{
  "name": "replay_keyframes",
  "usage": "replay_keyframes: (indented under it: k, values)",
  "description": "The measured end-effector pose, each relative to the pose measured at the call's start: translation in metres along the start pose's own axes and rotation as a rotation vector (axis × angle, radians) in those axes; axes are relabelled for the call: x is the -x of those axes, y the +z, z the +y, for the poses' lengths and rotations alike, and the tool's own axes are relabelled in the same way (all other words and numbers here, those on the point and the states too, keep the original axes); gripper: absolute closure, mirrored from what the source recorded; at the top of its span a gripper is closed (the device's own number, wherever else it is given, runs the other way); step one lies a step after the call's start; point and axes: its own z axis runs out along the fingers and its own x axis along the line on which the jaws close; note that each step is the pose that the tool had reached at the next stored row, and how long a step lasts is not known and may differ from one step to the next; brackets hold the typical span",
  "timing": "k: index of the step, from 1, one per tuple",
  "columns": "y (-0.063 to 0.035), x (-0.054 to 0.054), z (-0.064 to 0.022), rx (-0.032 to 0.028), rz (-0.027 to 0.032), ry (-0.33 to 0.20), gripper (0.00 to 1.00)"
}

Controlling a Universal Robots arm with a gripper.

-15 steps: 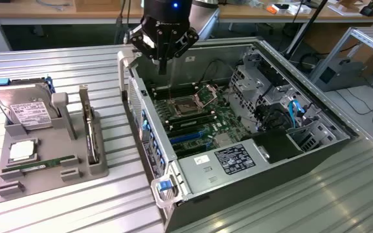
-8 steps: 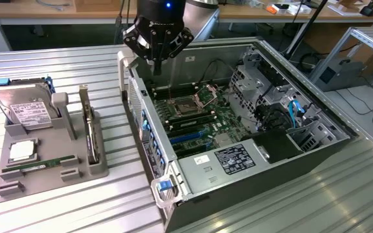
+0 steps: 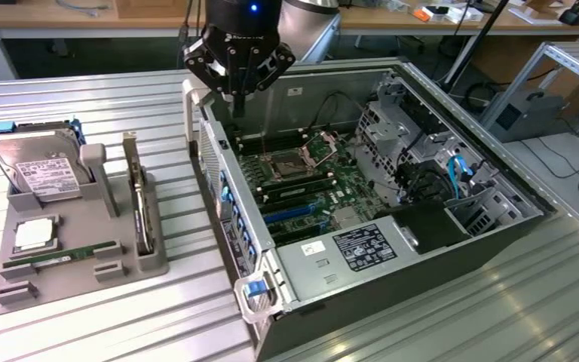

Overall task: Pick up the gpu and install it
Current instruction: 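Reach for the gpu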

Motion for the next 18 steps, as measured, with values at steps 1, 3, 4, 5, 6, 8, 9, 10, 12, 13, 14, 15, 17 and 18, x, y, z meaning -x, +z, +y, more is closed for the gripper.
replay_keyframes:
  k: [1, 3, 4, 5, 6, 8, 9, 10, 12, 13, 14, 15, 17, 18]
  values:
    - [0.0000, 0.000, 0.0000, 0.0000, 0.0000, 0.000, 0.89]
    - [0.0000, -0.001, -0.0001, 0.0000, 0.0000, 0.000, 0.89]
    - [-0.0001, -0.002, -0.0002, 0.0000, 0.0000, 0.000, 0.89]
    - [-0.0001, -0.003, -0.0002, 0.0000, 0.0000, 0.000, 0.89]
    - [-0.0001, -0.004, -0.0003, 0.0000, 0.0000, 0.000, 0.89]
    - [-0.0001, -0.005, -0.0004, 0.0000, 0.0000, 0.000, 0.89]
    - [-0.0002, -0.006, -0.0005, 0.0000, 0.0000, 0.000, 0.89]
    - [-0.0002, -0.008, -0.0006, 0.0000, 0.0000, 0.000, 0.89]
    - [-0.0002, -0.009, -0.0007, 0.0000, 0.0000, 0.000, 0.89]
    - [-0.0003, -0.010, -0.0007, 0.0000, 0.0000, 0.000, 0.89]
    - [-0.0003, -0.011, -0.0008, 0.0000, 0.0000, 0.000, 0.89]
    - [-0.0003, -0.011, -0.0008, 0.0000, 0.0000, 0.000, 0.89]
    - [-0.0003, -0.013, -0.0009, 0.0000, 0.0000, 0.000, 0.89]
    - [-0.0004, -0.013, -0.0010, 0.0000, 0.0000, 0.000, 0.89]
